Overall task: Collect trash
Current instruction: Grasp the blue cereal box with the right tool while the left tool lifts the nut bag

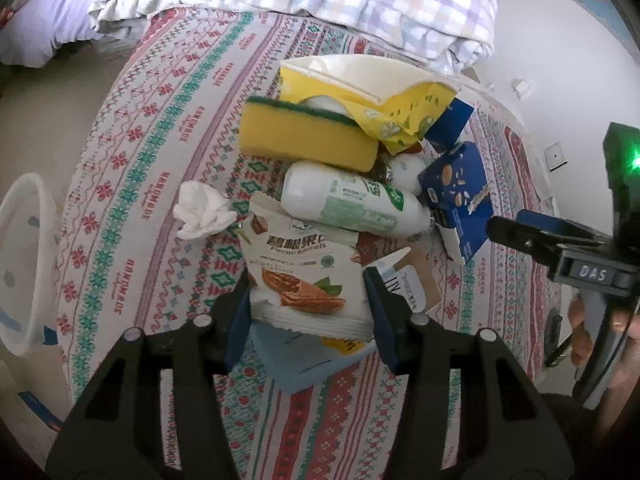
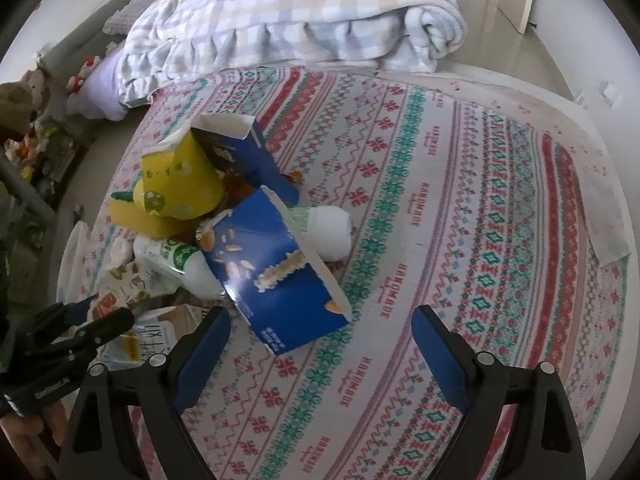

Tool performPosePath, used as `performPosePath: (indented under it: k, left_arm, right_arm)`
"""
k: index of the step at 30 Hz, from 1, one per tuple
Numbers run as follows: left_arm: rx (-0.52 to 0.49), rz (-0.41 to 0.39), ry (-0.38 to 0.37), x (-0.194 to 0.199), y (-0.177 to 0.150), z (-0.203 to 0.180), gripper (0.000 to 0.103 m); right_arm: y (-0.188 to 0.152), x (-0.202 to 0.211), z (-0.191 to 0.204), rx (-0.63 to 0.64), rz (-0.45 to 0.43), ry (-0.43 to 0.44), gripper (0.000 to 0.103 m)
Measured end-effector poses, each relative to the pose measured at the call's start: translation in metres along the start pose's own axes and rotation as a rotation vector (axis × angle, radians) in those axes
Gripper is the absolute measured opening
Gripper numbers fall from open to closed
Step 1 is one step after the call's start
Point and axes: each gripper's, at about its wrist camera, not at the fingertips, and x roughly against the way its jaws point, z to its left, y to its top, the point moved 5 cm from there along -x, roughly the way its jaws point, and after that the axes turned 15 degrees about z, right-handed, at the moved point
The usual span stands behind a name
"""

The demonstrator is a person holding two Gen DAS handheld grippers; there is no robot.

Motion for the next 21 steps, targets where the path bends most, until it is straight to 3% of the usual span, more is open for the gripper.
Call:
performPosePath:
  k: [17,20,21]
  left_arm:
    - [0.085,-0.114,-0.023,0.041,-0.011,0.042,0.054]
    - [0.097,-0.121,-0.019,0.044,-0.013,0.048,0.054]
    - [0.100,-0.122,-0.017,0.045,-0.013,0.051,0.054]
  right_arm:
    - [0.011,-0.044,0.033,0.089,0.086,-0.086,0.093]
    - [0.014,-0.047,0.040,0.103,0.077,-0.112,0.087]
    - [0.015,-0.049,0.043,0.104,0.074,-0.117,0.079]
